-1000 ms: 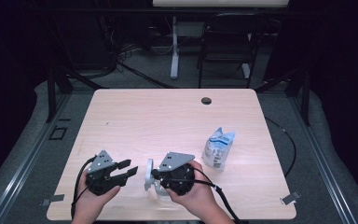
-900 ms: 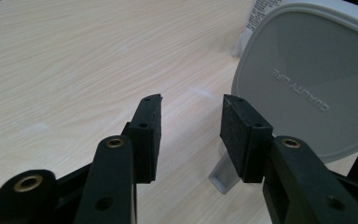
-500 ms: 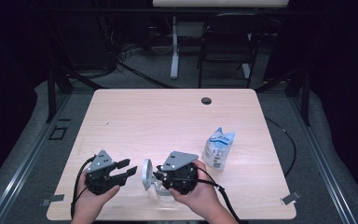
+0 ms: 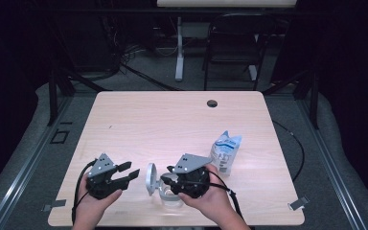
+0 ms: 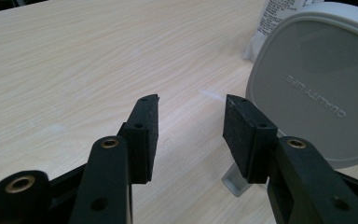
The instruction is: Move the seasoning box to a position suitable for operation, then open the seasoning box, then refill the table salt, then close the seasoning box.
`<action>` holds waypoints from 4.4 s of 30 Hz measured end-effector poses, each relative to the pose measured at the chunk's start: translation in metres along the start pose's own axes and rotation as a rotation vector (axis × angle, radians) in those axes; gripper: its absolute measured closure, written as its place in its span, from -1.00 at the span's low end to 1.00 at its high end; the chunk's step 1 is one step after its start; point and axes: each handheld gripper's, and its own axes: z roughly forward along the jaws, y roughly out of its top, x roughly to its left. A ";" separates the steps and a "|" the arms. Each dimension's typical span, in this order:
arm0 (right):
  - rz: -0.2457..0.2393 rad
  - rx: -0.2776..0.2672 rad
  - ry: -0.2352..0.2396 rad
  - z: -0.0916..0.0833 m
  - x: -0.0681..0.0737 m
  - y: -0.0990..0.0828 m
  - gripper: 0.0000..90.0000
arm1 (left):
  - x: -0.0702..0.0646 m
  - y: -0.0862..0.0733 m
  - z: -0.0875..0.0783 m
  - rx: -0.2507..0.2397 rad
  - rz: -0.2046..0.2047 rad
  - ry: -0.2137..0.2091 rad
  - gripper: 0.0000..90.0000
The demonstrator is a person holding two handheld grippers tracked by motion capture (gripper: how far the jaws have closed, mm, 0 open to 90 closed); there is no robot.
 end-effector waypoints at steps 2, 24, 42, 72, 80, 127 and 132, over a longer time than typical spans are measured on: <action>0.001 0.009 -0.006 -0.002 -0.001 0.000 0.32 | 0.001 0.000 -0.001 -0.003 -0.003 0.000 0.24; 0.176 0.021 -0.099 -0.041 -0.044 -0.074 0.03 | 0.011 -0.010 0.002 0.020 -0.023 0.015 0.20; 0.277 0.033 -0.283 -0.057 -0.078 -0.123 -0.05 | 0.016 -0.012 0.001 0.025 -0.049 0.033 0.18; 0.355 0.095 -0.344 -0.058 -0.102 -0.155 -0.09 | 0.024 -0.014 0.000 0.025 -0.083 0.051 0.14; 0.366 0.080 -0.322 -0.050 -0.107 -0.146 -0.22 | 0.029 -0.015 -0.002 0.014 -0.093 0.046 0.14; 0.276 0.045 -0.408 0.016 -0.132 -0.143 -0.26 | 0.040 -0.026 -0.011 0.020 -0.141 0.077 0.14; 0.264 0.048 -0.421 0.018 -0.130 -0.142 -0.25 | 0.041 -0.027 -0.011 0.026 -0.143 0.078 0.14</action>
